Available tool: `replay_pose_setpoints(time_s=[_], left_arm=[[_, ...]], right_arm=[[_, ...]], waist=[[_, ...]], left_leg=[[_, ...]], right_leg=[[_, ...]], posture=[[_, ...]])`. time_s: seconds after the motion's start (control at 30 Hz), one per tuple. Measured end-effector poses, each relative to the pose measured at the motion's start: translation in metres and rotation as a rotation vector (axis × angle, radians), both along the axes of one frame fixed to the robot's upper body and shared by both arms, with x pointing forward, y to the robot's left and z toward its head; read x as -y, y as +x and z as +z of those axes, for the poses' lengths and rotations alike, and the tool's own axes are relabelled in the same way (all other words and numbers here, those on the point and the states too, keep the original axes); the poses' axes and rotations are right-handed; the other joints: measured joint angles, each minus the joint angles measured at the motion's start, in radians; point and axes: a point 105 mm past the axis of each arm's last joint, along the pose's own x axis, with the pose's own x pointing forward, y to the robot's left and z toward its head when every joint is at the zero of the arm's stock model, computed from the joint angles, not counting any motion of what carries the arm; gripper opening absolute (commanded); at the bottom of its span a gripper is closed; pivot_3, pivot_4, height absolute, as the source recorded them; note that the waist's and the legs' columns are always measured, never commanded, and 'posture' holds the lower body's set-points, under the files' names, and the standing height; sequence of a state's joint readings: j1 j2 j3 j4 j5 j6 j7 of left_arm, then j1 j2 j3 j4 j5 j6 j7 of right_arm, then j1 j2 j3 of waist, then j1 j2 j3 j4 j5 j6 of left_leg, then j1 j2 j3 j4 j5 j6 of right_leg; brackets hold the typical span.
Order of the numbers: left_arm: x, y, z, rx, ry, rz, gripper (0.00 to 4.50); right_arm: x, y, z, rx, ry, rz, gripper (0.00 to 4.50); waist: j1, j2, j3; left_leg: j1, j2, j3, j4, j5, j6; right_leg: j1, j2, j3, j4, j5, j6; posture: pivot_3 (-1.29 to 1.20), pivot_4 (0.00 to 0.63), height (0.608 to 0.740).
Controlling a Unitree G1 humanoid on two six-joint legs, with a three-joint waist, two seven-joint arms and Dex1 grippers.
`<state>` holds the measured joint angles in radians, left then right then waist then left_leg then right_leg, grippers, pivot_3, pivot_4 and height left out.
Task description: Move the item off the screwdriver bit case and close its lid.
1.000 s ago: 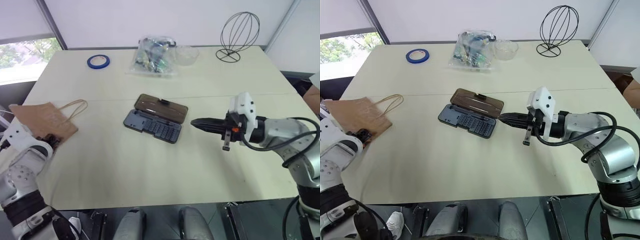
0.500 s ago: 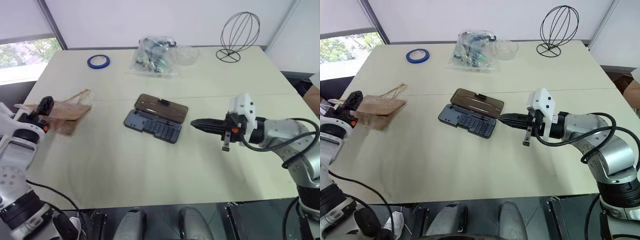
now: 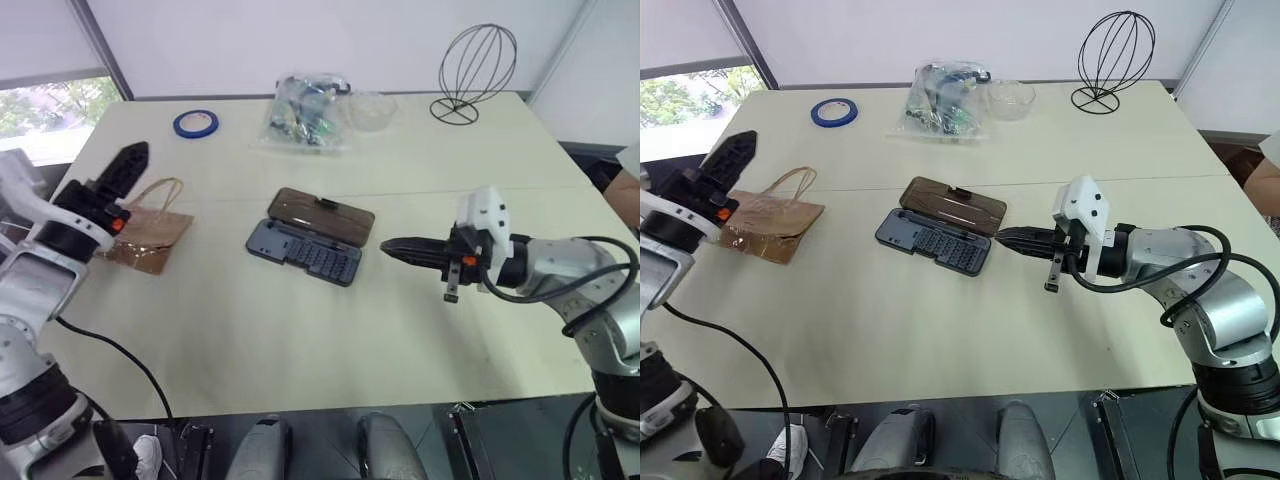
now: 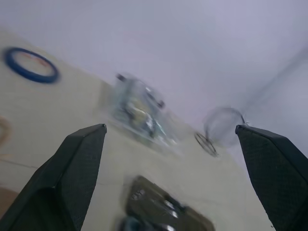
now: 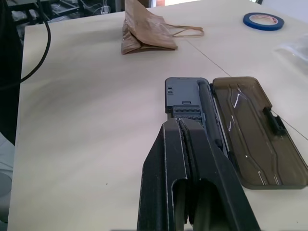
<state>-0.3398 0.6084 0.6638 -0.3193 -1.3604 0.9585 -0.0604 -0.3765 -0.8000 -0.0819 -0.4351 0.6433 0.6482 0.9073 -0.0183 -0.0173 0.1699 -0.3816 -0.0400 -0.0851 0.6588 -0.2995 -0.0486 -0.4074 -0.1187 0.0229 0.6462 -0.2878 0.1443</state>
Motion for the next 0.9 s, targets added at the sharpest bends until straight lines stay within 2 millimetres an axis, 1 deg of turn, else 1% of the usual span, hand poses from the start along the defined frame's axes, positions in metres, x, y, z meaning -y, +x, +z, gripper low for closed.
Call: replay_pose_setpoints(time_s=[0.07, 0.2, 0.27, 0.4, 0.47, 0.57, 0.6, 0.67, 0.73, 0.77, 0.9], left_arm=[[0.01, -0.004, -0.011, -0.04, 0.119, -0.067, 4.48], [0.015, -0.005, -0.039, -0.114, 0.261, -0.113, 4.48], [0.015, -0.004, -0.045, -0.117, 0.306, -0.119, 4.48], [0.018, -0.003, -0.049, -0.091, 0.379, -0.136, 4.48], [0.021, -0.001, -0.052, -0.083, 0.408, -0.148, 4.5], [0.028, 0.001, -0.059, -0.08, 0.46, -0.177, 4.5], [0.032, 0.002, -0.06, -0.073, 0.478, -0.19, 4.5], [0.039, 0.005, -0.061, -0.062, 0.493, -0.212, 4.5], [0.046, 0.007, -0.061, -0.05, 0.5, -0.23, 4.5], [0.047, 0.008, -0.061, -0.047, 0.507, -0.229, 4.5], [0.049, 0.011, -0.061, -0.037, 0.513, -0.225, 4.5]], right_arm=[[0.004, 0.008, -0.001, 0.0, 0.014, -0.045, 0.0], [0.01, 0.023, 0.006, 0.048, 0.034, -0.137, 0.0], [0.012, 0.03, 0.01, 0.059, 0.05, -0.177, 0.0], [0.018, 0.044, 0.011, 0.059, 0.073, -0.26, 0.0], [0.022, 0.051, 0.011, 0.067, 0.058, -0.299, 0.53], [0.021, 0.066, 0.004, 0.075, 0.002, -0.348, 1.69], [0.017, 0.071, -0.001, 0.071, -0.011, -0.353, 2.26], [0.009, 0.079, -0.01, 0.059, -0.033, -0.351, 3.18], [0.003, 0.088, -0.017, 0.044, -0.06, -0.361, 4.29], [0.001, 0.094, -0.018, 0.04, -0.069, -0.371, 4.43], [-0.006, 0.119, -0.02, 0.028, -0.095, -0.45, 4.43]], waist=[[0.0, 0.0, 0.0], [0.003, 0.001, 0.0], [0.004, 0.001, 0.0], [0.006, 0.001, 0.0], [0.005, 0.001, 0.0], [0.002, 0.001, 0.0], [-0.001, 0.001, 0.0], [-0.002, 0.001, 0.0], [-0.001, 0.001, 0.001], [-0.001, 0.001, 0.001], [-0.003, 0.001, 0.001]], left_leg=[[0.0, 0.0, 0.0, 0.0, 0.0, 0.0], [0.0, 0.0, 0.0, 0.0, 0.0, 0.0], [0.0, 0.0, 0.0, 0.0, 0.0, 0.0], [-0.001, 0.0, 0.0, 0.0, 0.0, 0.0], [-0.001, 0.0, 0.0, 0.001, 0.0, 0.0], [-0.001, 0.0, 0.0, 0.0, 0.0, 0.0], [-0.001, 0.0, 0.0, 0.0, 0.0, 0.0], [-0.002, 0.0, 0.0, 0.0, 0.0, 0.0], [-0.004, 0.0, 0.0, 0.001, 0.0, 0.0], [-0.005, 0.0, 0.0, 0.001, 0.0, 0.0], [-0.006, 0.0, 0.0, 0.002, 0.0, 0.0]], right_leg=[[0.0, 0.0, 0.0, 0.0, 0.0, 0.0], [0.0, 0.0, 0.001, 0.0, 0.0, 0.0], [0.0, 0.0, 0.001, -0.001, 0.0, 0.0], [0.0, 0.0, 0.001, -0.001, 0.0, 0.0], [0.0, 0.0, 0.001, -0.001, 0.0, 0.0], [-0.001, 0.0, 0.0, -0.001, 0.0, 0.0], [-0.001, 0.0, 0.0, 0.0, 0.0, 0.0], [-0.002, 0.0, 0.0, 0.0, 0.0, 0.0], [-0.003, 0.0, 0.0, 0.0, 0.0, 0.0], [-0.004, 0.0, 0.0, 0.0, 0.0, 0.0], [-0.006, 0.0, 0.0, 0.001, 0.0, 0.0]], posture=[[0.0, 0.15, 0.74], [0.0, 0.15, 0.74], [0.0, 0.15, 0.74], [0.0, 0.15, 0.74], [0.0, 0.15, 0.74], [0.0, 0.15, 0.74], [0.0, 0.15, 0.74], [0.0, 0.15, 0.74], [0.0, 0.15, 0.74], [0.0, 0.15, 0.74], [0.0, 0.15, 0.74]])
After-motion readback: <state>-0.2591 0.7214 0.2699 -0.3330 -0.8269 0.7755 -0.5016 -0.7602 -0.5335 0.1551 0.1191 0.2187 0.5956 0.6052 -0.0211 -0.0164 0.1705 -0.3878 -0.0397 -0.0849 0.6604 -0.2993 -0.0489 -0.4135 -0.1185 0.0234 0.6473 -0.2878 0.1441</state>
